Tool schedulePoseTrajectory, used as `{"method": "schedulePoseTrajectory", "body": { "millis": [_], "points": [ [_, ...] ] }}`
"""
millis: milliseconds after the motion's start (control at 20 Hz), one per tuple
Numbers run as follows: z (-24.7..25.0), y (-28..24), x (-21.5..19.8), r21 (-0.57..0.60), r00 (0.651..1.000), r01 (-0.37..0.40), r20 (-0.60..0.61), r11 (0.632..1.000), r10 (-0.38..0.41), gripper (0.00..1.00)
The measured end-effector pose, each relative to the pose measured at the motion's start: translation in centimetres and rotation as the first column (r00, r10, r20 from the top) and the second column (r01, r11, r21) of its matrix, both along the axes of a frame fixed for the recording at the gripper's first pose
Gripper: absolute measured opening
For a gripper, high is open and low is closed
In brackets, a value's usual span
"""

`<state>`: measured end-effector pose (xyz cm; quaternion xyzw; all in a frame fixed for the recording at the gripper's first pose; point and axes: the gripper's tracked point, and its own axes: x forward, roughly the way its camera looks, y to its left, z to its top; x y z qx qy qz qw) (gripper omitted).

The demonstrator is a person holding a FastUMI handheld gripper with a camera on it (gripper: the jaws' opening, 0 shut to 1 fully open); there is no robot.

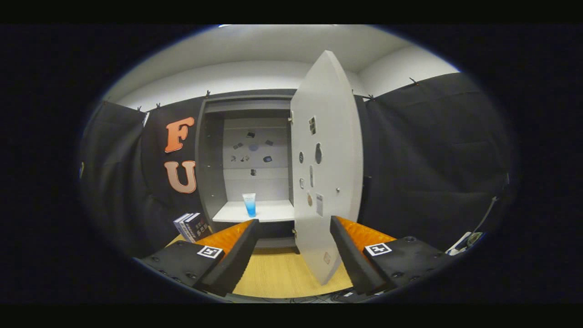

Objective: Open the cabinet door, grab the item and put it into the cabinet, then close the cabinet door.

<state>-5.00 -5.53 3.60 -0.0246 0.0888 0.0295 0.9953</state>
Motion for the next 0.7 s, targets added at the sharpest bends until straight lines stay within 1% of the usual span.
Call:
{"method": "schedulePoseTrajectory", "body": {
  "millis": [250, 350, 500, 700],
  "points": [
    [-0.5, -6.0, -1.2, -0.014, 0.999, 0.044, 0.003, 0.999, -0.044, 0.98],
    [-1.4, -8.2, -0.8, -0.022, 0.998, 0.062, -0.006, 0.998, -0.062, 0.98],
    [-3.0, -11.4, 0.2, -0.065, 0.995, 0.091, -0.021, 0.994, -0.093, 0.98],
    [-5.1, -14.9, 1.9, -0.053, 0.991, 0.13, -0.034, 0.99, -0.132, 0.98]
  ]
}}
